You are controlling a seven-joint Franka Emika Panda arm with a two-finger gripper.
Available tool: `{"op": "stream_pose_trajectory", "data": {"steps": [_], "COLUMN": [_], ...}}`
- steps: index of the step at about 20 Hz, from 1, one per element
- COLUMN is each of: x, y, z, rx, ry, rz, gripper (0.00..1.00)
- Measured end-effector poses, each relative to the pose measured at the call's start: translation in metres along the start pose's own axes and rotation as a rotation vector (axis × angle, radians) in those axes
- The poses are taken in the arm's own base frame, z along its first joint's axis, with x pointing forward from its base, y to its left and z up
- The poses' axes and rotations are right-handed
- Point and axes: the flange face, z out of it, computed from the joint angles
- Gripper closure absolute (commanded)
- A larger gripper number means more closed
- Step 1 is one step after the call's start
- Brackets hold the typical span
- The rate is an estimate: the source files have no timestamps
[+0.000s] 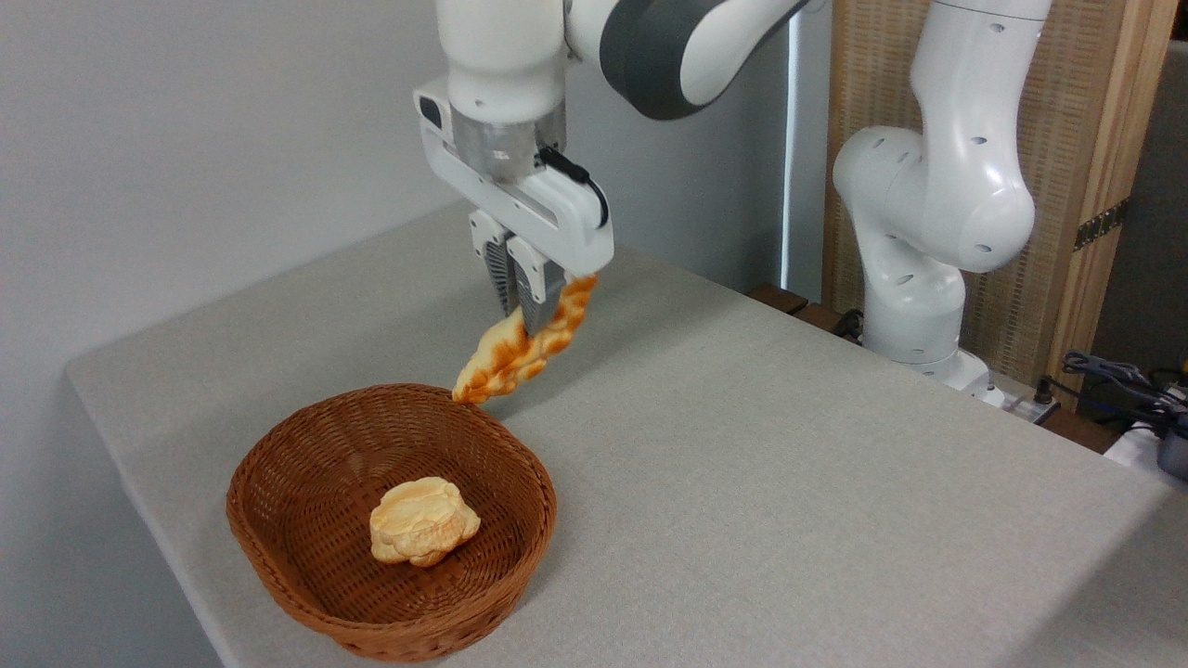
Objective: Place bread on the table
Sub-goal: 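Lift the roll out of the basket and carry it beside the basket, then lower the roll onto the table and open the gripper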
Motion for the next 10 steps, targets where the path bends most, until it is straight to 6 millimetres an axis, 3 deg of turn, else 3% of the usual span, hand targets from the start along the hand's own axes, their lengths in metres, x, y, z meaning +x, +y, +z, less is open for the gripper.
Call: {"op": "stream_pose_trajectory", "data": {"steps": [2, 3, 5, 10], "x": [-0.005, -0.007, -0.011, -0.015], "y": [0.002, 0.003, 0.007, 0.014], "z": [0.011, 0.015, 0.024, 0.043], "rx": [-0.012, -0.018, -0.028, -0.049], "ry": [-0.019, -0.026, -0.041, -0.076], "rz": [0.003, 0.014, 0.039, 0.067], "gripper": [0.62, 0.59, 0.27, 0.0]}}
